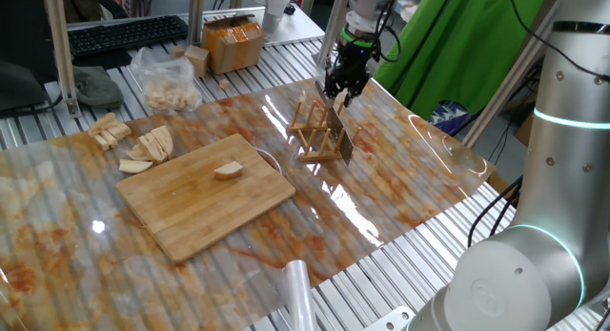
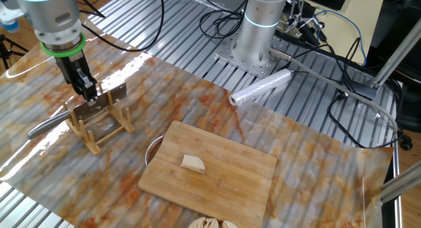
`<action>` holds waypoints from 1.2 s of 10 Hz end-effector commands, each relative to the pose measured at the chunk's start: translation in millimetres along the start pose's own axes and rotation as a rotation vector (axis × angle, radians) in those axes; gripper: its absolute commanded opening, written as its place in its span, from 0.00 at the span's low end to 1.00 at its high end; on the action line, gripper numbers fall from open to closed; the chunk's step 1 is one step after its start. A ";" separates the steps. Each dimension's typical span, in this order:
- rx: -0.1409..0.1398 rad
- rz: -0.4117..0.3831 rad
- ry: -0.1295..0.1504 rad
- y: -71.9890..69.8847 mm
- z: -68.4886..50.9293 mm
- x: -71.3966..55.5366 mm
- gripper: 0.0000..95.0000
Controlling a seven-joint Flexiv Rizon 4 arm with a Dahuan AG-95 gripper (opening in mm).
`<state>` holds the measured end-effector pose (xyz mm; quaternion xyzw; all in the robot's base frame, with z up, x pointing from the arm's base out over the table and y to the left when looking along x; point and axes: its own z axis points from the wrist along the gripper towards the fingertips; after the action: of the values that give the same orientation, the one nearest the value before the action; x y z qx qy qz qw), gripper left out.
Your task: Slice the lotus root
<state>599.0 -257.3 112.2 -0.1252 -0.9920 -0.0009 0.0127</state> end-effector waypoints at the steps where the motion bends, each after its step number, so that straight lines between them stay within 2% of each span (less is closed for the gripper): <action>1: -0.012 -0.001 -0.009 -0.4 12.4 -1.8 0.40; 5: -0.026 -0.001 -0.025 -2.4 33.6 -1.9 0.40; 8: -0.030 -0.002 -0.050 -3.5 44.1 -1.3 0.40; 12: -0.033 -0.002 -0.062 -4.6 56.8 -0.3 0.40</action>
<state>597.1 -262.1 53.2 -0.1239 -0.9920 -0.0124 -0.0220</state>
